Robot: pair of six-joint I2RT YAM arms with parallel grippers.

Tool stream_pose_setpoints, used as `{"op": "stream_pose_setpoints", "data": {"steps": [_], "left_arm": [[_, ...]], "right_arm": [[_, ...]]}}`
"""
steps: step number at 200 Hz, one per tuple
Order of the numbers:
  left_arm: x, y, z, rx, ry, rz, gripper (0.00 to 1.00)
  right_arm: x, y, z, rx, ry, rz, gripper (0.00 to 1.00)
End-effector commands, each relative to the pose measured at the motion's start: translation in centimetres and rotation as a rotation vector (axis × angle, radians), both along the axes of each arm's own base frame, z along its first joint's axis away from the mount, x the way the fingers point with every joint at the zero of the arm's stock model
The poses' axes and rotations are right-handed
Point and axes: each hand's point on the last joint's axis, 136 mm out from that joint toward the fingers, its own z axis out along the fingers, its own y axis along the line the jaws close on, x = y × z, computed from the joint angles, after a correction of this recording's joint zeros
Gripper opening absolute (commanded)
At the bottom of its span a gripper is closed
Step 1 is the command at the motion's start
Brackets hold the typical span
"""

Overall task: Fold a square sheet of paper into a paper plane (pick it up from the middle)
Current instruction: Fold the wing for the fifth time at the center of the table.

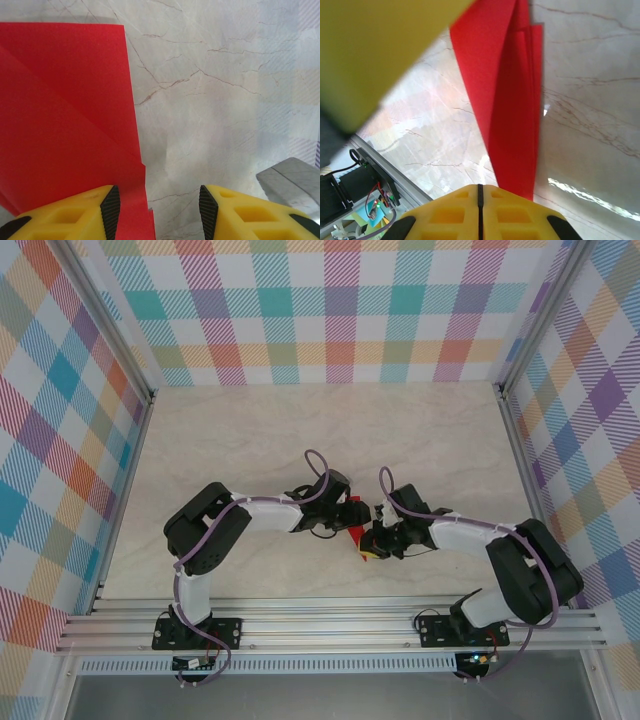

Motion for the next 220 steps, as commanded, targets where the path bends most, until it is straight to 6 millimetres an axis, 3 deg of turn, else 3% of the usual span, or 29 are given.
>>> {"op": "stream_pose_setpoints", "data": {"steps": [1, 84, 108, 146, 164, 199, 220], "left_arm": [[-1.1, 0.2, -1.7, 0.048, 0.045, -0.023, 0.49], [-1.2, 0.3, -1.9, 0.056, 0.049, -0.025, 0.49], [-1.3, 0.3, -1.9, 0.058, 0.049, -0.027, 0.49], [-1.2, 0.4, -1.8, 0.057, 0.048, -0.025, 0.49], [-1.2, 0.3, -1.8, 0.056, 0.049, -0.026, 0.49], [-1.1, 0.1, -1.7, 0.052, 0.047, -0.027, 0.49], [-1.1, 0.1, -1.7, 0.053, 0.05, -0.027, 0.49]], "right_arm": [[-0.4, -0.3, -0.4, -0.04, 0.008, 0.03, 0.08], [-2.5, -2.4, -3.7, -0.147, 0.093, 0.027, 0.07], [-2.4, -2.8, -3.2, -0.16, 0.072, 0.027, 0.07], [-1.0, -0.8, 1.5, -0.021, -0.054, 0.048, 0.11], [-0.5, 0.2, 2.8, 0.023, -0.075, 0.065, 0.13], [0.0, 1.7, 2.1, 0.027, -0.059, 0.084, 0.14], [-0.2, 1.0, 0.4, -0.043, -0.028, 0.073, 0.13]]}}
